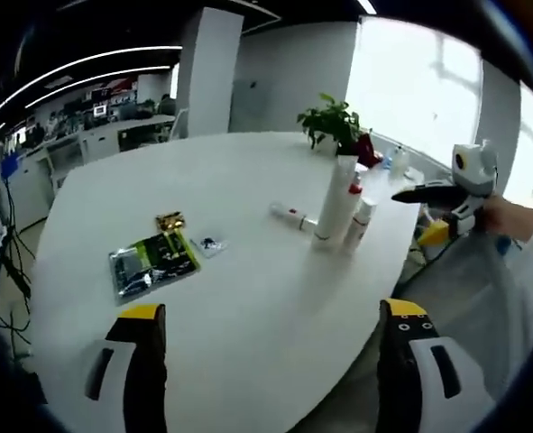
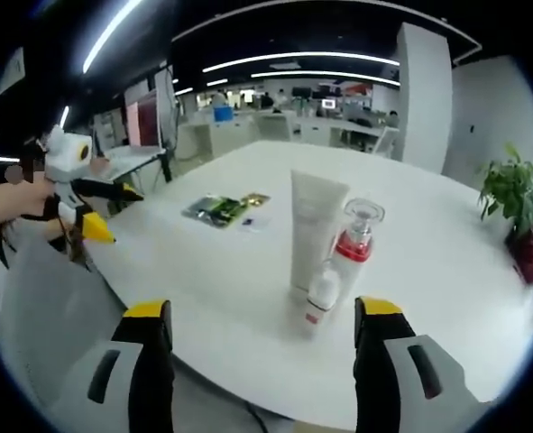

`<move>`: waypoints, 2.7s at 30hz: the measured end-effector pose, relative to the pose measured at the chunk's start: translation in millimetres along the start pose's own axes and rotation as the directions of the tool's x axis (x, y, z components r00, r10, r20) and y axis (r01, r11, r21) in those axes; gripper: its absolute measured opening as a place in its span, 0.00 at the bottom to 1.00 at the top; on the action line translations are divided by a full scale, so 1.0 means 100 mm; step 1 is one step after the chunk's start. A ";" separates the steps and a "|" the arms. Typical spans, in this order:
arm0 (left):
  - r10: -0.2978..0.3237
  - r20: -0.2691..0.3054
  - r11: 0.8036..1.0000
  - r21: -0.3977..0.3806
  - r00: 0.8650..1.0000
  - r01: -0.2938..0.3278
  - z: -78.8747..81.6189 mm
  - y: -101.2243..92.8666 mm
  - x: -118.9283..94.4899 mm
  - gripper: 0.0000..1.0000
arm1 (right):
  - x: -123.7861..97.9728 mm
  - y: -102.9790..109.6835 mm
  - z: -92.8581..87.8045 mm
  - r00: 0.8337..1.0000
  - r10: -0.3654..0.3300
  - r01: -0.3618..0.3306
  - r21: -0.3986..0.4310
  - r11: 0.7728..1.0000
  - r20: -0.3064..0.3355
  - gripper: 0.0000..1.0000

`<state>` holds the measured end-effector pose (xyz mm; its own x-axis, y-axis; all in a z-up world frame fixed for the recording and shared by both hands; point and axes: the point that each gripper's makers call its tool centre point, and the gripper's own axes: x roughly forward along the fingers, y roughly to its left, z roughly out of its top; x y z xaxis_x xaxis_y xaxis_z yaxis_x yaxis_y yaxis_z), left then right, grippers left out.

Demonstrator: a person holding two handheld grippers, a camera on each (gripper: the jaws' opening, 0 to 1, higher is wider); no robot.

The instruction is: Arrange the skincare products in the storage area until every visible bottle or jar stands upright without overlapping.

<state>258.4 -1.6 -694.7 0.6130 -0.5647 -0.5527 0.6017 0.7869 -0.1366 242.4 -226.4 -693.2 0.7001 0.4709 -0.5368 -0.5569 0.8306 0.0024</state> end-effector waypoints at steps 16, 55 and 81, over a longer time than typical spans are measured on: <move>-0.116 -0.147 0.942 0.296 0.982 0.155 0.36 -0.07 0.64 0.87 | 0.00 0.01 0.00 1.000 0.005 -0.005 -0.005 1.000 0.002 0.80; -0.179 -0.453 0.451 0.751 0.873 0.482 0.85 -0.27 2.49 0.65 | 0.00 -0.07 -0.06 0.999 -0.039 0.039 0.010 0.999 -0.022 0.77; -0.202 -0.623 0.186 0.733 0.755 0.655 0.52 -0.51 3.06 0.34 | 0.02 -0.14 -0.11 0.996 -0.066 0.067 0.018 0.998 -0.053 0.75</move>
<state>441.9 -227.1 -814.4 0.0222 -0.4304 -0.9024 0.8884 -0.4054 0.2153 246.7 -240.9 -703.4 0.7104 0.3986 -0.5801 -0.5004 0.8656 -0.0180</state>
